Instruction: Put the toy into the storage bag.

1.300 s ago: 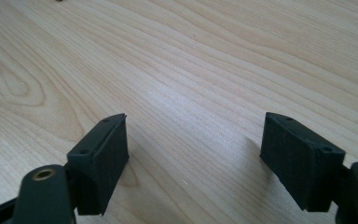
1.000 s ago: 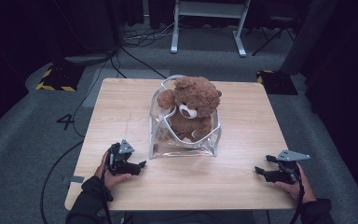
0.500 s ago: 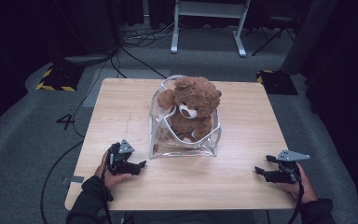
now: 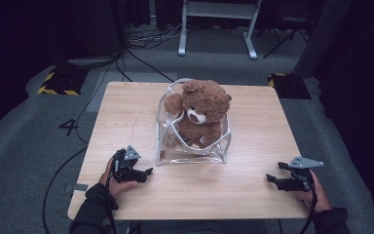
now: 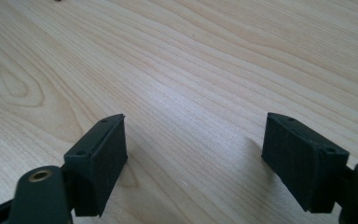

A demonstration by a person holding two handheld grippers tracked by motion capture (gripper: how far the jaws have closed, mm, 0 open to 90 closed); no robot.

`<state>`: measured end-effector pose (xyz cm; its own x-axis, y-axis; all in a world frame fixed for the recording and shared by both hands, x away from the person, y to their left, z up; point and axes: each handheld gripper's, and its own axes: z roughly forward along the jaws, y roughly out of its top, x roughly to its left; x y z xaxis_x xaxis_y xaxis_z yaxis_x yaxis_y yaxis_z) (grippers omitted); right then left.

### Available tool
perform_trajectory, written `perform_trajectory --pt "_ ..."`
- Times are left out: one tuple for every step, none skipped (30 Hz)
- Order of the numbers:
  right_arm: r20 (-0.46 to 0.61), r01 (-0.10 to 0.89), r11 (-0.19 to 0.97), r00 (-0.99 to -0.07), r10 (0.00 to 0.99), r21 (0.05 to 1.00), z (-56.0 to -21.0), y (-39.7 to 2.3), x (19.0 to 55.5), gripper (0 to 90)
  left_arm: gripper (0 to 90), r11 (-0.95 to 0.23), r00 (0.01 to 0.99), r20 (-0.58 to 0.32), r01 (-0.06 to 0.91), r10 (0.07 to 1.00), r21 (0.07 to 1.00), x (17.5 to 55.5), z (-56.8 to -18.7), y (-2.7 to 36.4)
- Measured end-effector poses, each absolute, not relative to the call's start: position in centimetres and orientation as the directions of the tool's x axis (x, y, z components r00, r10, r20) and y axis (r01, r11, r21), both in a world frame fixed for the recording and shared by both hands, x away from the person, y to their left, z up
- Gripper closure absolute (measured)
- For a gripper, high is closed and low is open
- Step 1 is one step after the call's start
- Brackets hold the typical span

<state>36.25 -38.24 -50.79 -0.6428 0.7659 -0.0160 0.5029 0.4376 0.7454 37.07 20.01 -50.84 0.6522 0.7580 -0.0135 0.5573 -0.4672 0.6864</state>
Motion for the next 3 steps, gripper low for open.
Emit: perform_trajectory --pt "-0.016 0.503 0.438 -0.643 0.766 0.746 -50.79 -38.24 36.24 21.6 13.9 -0.466 0.651 -0.015 0.559 0.759 0.686 37.06 -50.84 20.0" --pt "-0.016 0.503 0.438 -0.643 0.766 0.746 -50.79 -38.24 36.24 21.6 13.9 -0.466 0.651 -0.015 0.559 0.759 0.686 37.06 -50.84 20.0" --pt "-0.016 0.503 0.438 -0.643 0.766 0.745 -50.79 -38.24 36.24 21.5 13.9 -0.465 0.651 -0.016 0.558 0.759 0.687 37.06 -50.85 20.0"
